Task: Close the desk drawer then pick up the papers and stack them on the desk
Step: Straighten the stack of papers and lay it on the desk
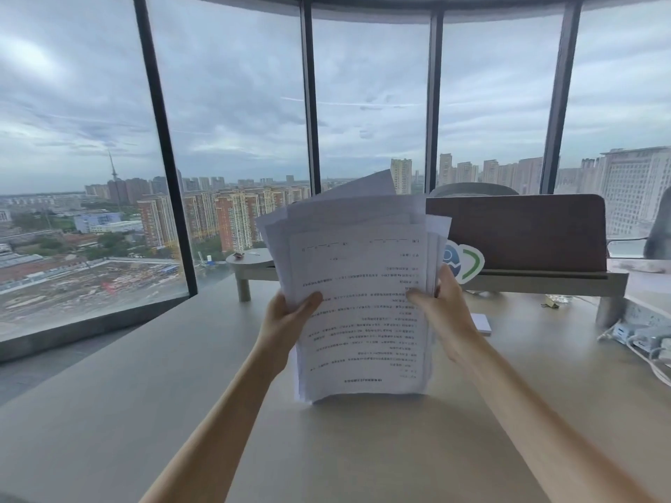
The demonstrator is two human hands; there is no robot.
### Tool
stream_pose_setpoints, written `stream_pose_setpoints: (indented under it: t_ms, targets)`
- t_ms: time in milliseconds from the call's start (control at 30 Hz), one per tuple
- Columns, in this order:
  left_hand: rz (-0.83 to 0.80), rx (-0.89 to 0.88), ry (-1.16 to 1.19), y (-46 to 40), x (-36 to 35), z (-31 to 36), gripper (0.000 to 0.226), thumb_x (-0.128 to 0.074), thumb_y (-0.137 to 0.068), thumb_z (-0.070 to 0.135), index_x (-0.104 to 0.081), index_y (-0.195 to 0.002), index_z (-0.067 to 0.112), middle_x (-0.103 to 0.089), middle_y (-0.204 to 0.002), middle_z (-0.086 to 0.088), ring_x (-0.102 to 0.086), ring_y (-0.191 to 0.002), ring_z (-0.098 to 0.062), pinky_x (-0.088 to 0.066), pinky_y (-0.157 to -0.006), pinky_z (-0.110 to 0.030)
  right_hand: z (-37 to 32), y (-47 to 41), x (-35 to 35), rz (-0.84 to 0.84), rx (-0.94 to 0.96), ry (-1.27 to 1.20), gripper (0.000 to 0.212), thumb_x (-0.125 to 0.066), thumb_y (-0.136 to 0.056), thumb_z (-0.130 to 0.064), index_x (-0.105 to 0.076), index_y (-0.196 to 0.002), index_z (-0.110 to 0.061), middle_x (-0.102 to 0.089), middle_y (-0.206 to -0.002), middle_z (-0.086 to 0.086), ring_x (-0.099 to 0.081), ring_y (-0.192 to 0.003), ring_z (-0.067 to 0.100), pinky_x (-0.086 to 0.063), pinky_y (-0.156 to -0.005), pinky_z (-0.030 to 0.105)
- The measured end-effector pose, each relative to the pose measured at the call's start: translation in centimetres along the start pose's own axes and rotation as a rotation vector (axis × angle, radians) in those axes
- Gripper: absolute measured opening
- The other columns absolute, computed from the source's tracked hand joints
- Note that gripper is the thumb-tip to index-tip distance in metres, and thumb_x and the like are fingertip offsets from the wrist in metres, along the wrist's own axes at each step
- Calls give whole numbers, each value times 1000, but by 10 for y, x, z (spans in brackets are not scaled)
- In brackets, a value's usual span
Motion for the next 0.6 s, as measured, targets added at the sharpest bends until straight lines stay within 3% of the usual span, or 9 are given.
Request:
stream_pose_setpoints:
  t_ms: [233, 400, 600]
  targets:
    - [-32, 43, 4, 3, -5, -7, 23, -69, -87, 14, -68, -110, 15, -76, -102, -6, -72, -98, -28, -59, -85, -42, -4, -5, -7, -46, 23, -38, 35, -63, -88, -2, -50, -116, -19, -67, -111, 3, -67, -100, 19, -53, -73, 31]
    - [-36, 85, 28, 0, -6, -17, 35, -67, -89, 24, -63, -122, 15, -74, -112, -10, -71, -103, -29, -57, -90, -48, 3, -10, -11, -52, 16, -57, 35, -63, -89, -4, -47, -117, -17, -66, -113, 5, -67, -101, 20, -53, -73, 32]
    - [-20, 148, 65, 4, -9, -41, 30, -66, -88, 27, -67, -117, 19, -75, -109, -8, -72, -101, -28, -58, -88, -46, 40, -6, -15, -77, -46, -56, 35, -64, -90, -8, -52, -121, -20, -69, -113, -2, -68, -102, 16, -53, -72, 28]
Point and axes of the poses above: each hand's wrist, its own y-axis away from the middle knuckle, its own x-axis out of the back of the hand, z = x × y, the point moved 9 cm from there along -y, towards the middle knuckle
